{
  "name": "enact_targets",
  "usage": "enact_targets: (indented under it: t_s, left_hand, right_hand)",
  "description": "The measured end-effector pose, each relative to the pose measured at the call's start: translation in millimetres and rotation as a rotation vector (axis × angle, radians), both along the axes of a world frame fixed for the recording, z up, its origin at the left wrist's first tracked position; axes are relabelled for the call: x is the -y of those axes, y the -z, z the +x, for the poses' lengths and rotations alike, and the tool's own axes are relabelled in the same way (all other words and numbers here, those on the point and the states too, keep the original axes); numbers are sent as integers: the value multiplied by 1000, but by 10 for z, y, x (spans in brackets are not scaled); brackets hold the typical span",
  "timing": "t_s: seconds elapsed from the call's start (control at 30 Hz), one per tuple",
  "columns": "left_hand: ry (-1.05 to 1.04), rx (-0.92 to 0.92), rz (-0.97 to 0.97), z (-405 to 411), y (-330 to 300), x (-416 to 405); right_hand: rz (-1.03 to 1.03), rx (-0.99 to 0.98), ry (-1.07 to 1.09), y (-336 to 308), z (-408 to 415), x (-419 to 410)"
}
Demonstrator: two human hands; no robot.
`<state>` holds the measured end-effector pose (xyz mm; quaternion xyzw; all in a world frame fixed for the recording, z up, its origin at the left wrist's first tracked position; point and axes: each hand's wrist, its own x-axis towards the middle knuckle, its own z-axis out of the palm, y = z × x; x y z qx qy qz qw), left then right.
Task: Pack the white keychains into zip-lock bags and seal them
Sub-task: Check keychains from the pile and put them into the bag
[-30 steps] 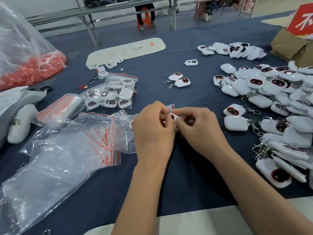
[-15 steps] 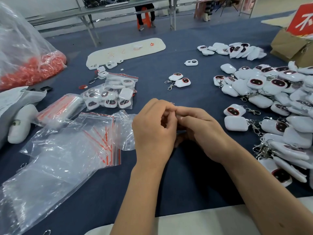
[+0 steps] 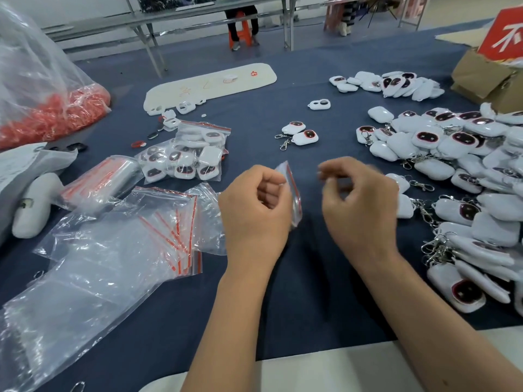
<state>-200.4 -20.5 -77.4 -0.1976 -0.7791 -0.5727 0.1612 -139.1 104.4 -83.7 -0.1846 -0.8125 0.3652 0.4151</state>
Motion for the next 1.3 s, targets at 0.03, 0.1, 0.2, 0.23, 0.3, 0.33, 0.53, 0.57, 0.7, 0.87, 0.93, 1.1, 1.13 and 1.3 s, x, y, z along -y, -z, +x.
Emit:
enact_targets:
  t_s: [0.03,0.1,0.2,0.23,0.3,0.33,0.53,0.57,0.7,0.87,0.93,1.1,1.13,1.3]
  left_hand:
    - [61,83,-22,6,20,-11]
    - [157,178,-115,21,75,-27]
    - [206,173,-224,26,114,-43]
    - [211,177,-216,22,118,-43]
    - [194,171,-209,13,124,-40]
    - [177,153,-231,12,126,-40]
    - [65,55,-342,-8,110,-21]
    - [57,62,-271,-10,90,-18]
    - [132,221,6,14,24,-42]
    - [128,288,4,-32,45,3]
    - [134,339,11,-65,55,26]
    - [219,509,124,-60,54,16]
    - [231,535,142,-54,48,15]
    - [279,614,200,-33,40,23]
  right_hand:
    - [126,54,184,-9,29,-58]
    - [223,309,367,-5,50,-147]
    - [221,706,342,6,25,-140]
    - [231,725,306,27,19,-135]
    - [231,619,232,41,9,-145]
    - [220,542,197,46,12,-152]
    - [171,91,48,29,-27,-91]
    - [171,38,11,21,-30,-51]
    - [144,8,-169,30,-48,61]
    - [6,24,-340,37,-43,72]
    - [-79,22,-351,43,-44,80]
    - [-300,61,-256,100,-99,14]
    - [-396,78,-279,95,-110,-5]
    - [-516,75,-414,69,-98,-19]
